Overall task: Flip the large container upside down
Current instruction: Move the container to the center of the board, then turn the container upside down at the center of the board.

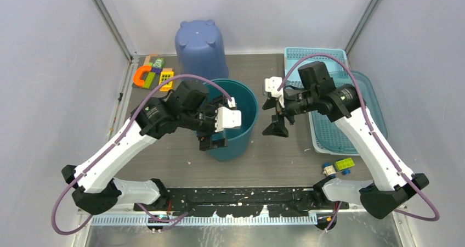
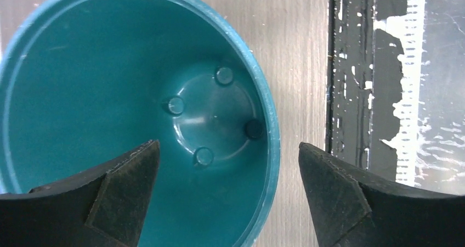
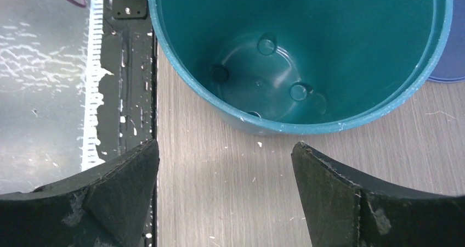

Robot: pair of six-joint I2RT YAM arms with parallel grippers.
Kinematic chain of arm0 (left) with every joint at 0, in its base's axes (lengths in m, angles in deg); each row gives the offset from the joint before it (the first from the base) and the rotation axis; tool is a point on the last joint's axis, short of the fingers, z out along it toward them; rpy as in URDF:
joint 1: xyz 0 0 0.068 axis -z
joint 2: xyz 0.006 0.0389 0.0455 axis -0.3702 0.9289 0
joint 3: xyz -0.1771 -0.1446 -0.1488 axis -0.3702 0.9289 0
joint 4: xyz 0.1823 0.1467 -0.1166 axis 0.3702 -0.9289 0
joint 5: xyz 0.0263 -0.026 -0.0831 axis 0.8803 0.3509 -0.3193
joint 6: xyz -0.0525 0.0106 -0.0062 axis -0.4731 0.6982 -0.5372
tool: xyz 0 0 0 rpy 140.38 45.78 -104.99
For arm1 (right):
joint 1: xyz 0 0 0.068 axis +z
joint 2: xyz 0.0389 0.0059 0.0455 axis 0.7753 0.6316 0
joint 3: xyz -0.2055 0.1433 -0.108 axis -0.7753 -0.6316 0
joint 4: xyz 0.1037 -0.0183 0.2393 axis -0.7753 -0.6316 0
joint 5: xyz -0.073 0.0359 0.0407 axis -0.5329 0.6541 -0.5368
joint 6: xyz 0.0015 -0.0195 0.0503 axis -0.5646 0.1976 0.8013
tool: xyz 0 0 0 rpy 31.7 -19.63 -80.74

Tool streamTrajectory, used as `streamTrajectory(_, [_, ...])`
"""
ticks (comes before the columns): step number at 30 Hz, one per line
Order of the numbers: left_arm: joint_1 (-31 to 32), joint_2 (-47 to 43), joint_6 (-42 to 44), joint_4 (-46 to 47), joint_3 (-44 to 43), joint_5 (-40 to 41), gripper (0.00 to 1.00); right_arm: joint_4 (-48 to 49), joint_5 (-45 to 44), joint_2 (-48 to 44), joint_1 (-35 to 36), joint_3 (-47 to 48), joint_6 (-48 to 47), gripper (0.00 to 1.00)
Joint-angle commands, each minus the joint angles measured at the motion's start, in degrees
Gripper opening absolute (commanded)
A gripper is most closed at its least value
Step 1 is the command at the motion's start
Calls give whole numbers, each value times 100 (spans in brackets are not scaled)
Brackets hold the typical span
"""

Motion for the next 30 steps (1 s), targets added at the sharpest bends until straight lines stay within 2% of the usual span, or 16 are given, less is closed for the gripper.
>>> streamTrajectory(1, [-128,-436,-74,133,-342,280,100,-38,-699,188,355,421,-277,94])
streamTrajectory(5, [-727,-869,-442,449,-325,535,100,-198,-900,549,750,808,-325,93])
streamTrajectory(11, [-1916,-1353,-1073,1183,242,1473,100,-349,-1291,1112,1349,1174,-392,88])
streamTrajectory(15, [-2689,-1387,-1505,1450,589,1356,100,-360,-1719,1330,1763,1129,-483,83])
streamTrajectory(19, [-3735,-1324,-1961,1855,887,668,100,-376,-1923,1510,2050,1105,-514,77])
streamTrajectory(23, [-4468,-1291,-2259,2170,1219,198,100,-453,-1988,1594,2217,1079,-515,62])
streamTrajectory(30, [-4729,-1661,-2333,2688,2057,-94,100,-757,-1468,1644,2305,1191,-460,18])
